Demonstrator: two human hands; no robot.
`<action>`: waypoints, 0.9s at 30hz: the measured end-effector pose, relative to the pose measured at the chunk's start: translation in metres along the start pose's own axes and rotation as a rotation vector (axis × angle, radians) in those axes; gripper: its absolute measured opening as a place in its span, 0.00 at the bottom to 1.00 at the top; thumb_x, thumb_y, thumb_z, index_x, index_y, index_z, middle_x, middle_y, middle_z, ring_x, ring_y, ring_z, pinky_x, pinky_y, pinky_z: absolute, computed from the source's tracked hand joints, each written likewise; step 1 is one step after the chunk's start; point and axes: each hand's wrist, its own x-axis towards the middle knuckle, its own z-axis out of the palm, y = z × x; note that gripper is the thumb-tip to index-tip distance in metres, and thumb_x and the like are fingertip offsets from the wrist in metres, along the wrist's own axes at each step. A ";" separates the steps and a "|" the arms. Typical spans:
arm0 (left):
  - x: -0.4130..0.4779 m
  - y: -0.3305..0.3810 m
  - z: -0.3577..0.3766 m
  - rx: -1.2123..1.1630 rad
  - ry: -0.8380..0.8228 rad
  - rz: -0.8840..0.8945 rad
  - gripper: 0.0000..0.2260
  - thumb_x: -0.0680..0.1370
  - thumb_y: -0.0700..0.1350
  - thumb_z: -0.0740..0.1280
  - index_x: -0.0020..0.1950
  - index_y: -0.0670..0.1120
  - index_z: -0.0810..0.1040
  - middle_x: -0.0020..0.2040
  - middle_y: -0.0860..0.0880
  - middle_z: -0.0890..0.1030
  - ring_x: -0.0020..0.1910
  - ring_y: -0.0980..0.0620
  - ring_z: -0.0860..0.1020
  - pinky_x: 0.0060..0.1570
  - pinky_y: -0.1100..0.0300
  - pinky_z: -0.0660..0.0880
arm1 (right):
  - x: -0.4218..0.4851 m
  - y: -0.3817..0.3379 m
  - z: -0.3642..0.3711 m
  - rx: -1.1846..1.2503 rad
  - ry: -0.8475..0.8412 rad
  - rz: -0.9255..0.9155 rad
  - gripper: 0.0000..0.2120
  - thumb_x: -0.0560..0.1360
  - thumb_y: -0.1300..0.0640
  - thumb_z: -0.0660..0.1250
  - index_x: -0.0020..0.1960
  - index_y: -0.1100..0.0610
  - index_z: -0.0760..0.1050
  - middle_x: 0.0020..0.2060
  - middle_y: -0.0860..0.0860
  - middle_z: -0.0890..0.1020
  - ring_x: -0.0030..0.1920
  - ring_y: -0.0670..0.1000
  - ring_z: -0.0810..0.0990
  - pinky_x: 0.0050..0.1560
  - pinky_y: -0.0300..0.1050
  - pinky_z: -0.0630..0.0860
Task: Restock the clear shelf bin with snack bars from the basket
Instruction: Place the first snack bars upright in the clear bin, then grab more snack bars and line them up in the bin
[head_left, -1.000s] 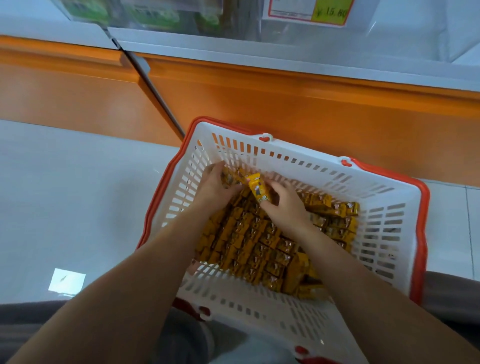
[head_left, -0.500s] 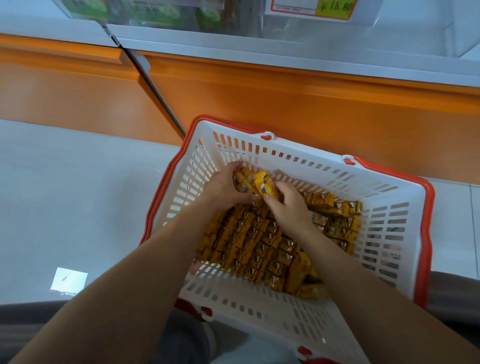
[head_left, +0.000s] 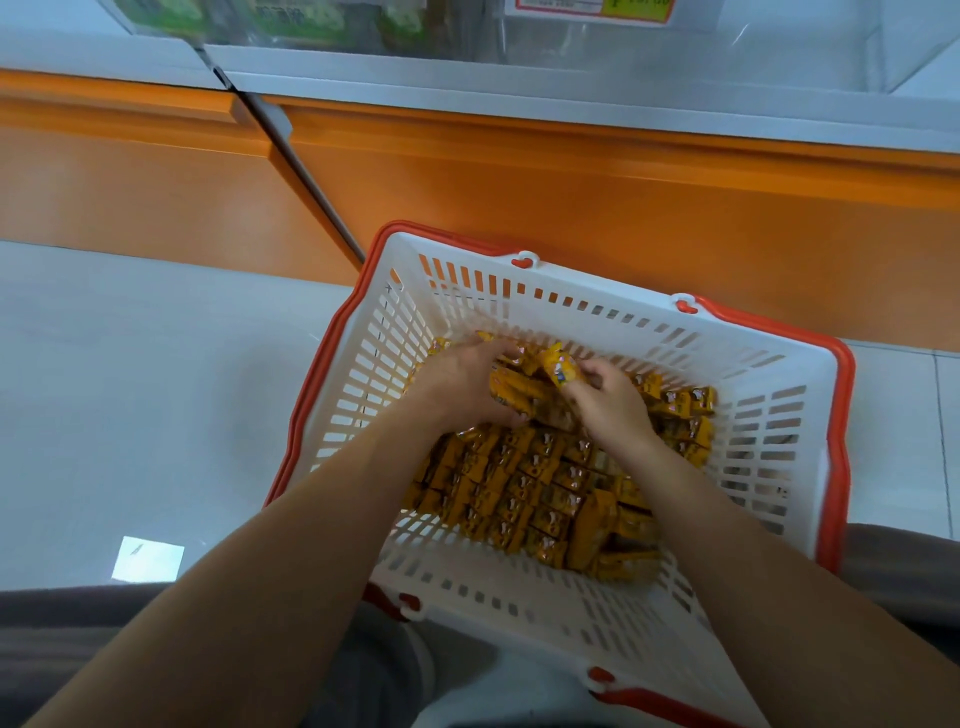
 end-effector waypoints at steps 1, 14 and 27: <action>-0.001 -0.001 -0.005 -0.055 0.010 -0.023 0.36 0.64 0.61 0.82 0.69 0.58 0.75 0.64 0.51 0.76 0.63 0.47 0.76 0.58 0.51 0.76 | 0.001 0.000 -0.003 0.006 0.027 0.010 0.20 0.78 0.50 0.65 0.69 0.52 0.72 0.49 0.41 0.76 0.42 0.39 0.77 0.35 0.36 0.69; -0.053 0.005 -0.097 0.223 0.146 -0.211 0.32 0.66 0.64 0.79 0.64 0.50 0.77 0.58 0.49 0.80 0.54 0.48 0.78 0.51 0.53 0.77 | -0.026 -0.036 0.062 0.049 -0.126 -0.064 0.19 0.79 0.49 0.63 0.69 0.48 0.67 0.46 0.49 0.79 0.26 0.43 0.76 0.22 0.33 0.69; -0.140 0.006 -0.137 0.088 -0.008 -0.166 0.29 0.66 0.60 0.81 0.62 0.53 0.78 0.57 0.53 0.80 0.54 0.52 0.78 0.52 0.57 0.77 | -0.017 -0.049 0.058 -0.348 -0.274 -0.142 0.37 0.74 0.44 0.73 0.77 0.55 0.62 0.71 0.54 0.73 0.61 0.56 0.77 0.48 0.44 0.71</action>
